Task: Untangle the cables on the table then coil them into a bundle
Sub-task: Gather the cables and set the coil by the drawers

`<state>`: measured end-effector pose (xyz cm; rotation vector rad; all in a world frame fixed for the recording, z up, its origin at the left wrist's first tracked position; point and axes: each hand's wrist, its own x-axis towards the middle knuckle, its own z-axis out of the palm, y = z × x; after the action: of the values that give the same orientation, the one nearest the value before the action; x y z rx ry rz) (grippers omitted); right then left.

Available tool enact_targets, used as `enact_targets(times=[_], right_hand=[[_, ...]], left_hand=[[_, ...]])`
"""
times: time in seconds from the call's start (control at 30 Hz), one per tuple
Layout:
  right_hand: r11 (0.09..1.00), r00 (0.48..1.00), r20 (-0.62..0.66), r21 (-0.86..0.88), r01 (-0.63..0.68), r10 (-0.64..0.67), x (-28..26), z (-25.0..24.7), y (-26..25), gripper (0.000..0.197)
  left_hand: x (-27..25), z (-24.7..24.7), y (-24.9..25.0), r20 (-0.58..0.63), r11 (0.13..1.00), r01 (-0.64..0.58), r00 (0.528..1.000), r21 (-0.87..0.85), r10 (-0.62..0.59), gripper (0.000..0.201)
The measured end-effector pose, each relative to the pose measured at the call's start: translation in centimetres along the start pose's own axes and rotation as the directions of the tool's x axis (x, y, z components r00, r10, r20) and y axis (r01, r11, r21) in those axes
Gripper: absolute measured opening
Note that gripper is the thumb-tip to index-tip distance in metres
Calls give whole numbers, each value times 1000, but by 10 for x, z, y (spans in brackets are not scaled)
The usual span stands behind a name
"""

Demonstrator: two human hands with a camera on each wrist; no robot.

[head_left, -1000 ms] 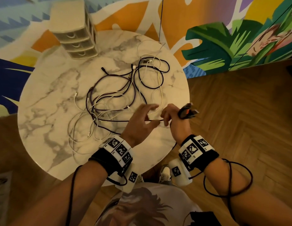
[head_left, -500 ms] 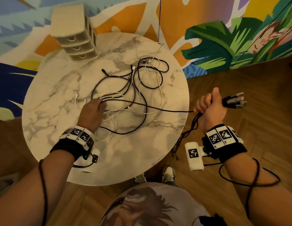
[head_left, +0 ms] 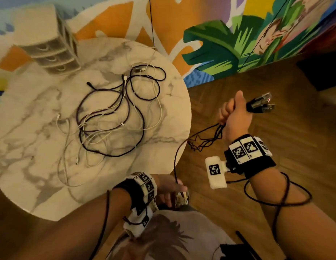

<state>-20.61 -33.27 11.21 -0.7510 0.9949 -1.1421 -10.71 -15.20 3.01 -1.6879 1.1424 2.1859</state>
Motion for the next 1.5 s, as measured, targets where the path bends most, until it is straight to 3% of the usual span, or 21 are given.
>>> enact_targets(times=[0.07,0.1,0.2,0.23,0.3,0.33,0.37,0.4,0.47,0.53,0.63,0.7,0.77,0.8,0.87,0.93,1.03,1.13,1.27,1.37,1.5], right_hand=[[998,999,27,-52,-33,35,-2,-7,-2,57],[995,998,36,-95,-42,45,-3,-11,-3,56],[965,997,55,-260,-41,57,-6,-21,-3,54],[950,995,80,-312,-25,53,-7,-23,-4,54],[909,986,159,-415,26,44,-8,-26,-6,56],[892,979,201,-448,53,43,-9,-25,-9,55],[879,971,234,-471,70,48,-10,-23,-13,53],[869,964,256,-489,70,66,-10,-22,-18,50],[845,953,276,-533,48,120,-10,-19,-28,42],[830,926,329,-556,33,184,-10,-19,-38,33],[900,823,466,-420,-118,325,-8,-30,-36,45],[892,737,534,-398,-213,414,-13,-36,-26,45],[841,694,556,-524,-135,458,-22,-45,-3,20],[785,708,521,-615,-75,476,-25,-50,10,29],[604,802,338,-796,-35,492,-23,-73,45,43],[415,873,147,-907,-68,466,-16,-101,72,37],[208,860,-50,-962,-178,508,-8,-141,92,31],[58,810,-206,-958,-282,548,3,-172,106,26],[19,786,-337,-914,-404,519,16,-188,119,39],[61,841,-316,-923,-379,439,25,-201,119,36],[173,840,-196,-931,-321,506,27,-209,118,30]], left_hand=[[2,-7,5,-103,857,189,982,480,-159,51],[2,-13,11,-162,787,211,976,579,-143,49],[-5,-34,44,-309,929,66,950,364,53,31],[-7,-44,58,-436,950,-40,882,311,180,26],[-15,-58,89,-632,884,-264,622,386,462,35],[-19,-61,103,-633,811,-383,507,443,585,38],[-19,-62,115,-610,757,-479,456,444,647,35],[-20,-61,127,-590,729,-554,452,403,669,28],[-26,-54,150,-594,754,-633,543,174,593,13],[-29,-45,167,-635,684,-722,578,-104,513,17],[-40,-43,179,-721,642,-715,596,-276,354,30],[-50,-50,179,-733,570,-753,584,-329,349,36],[-58,-59,180,-737,523,-805,530,-280,420,43],[-63,-62,181,-743,539,-813,498,-221,446,47],[-70,-62,185,-753,614,-788,429,-43,498,50],[-81,-57,188,-747,681,-711,356,174,562,45],[-97,-50,189,-699,685,-557,239,470,674,48],[-110,-42,191,-524,549,-322,167,771,835,38],[-112,-34,189,-418,442,-199,148,875,896,25],[-111,-34,190,-398,406,-213,84,889,914,24],[-95,-35,196,-448,439,-304,43,845,893,31]])
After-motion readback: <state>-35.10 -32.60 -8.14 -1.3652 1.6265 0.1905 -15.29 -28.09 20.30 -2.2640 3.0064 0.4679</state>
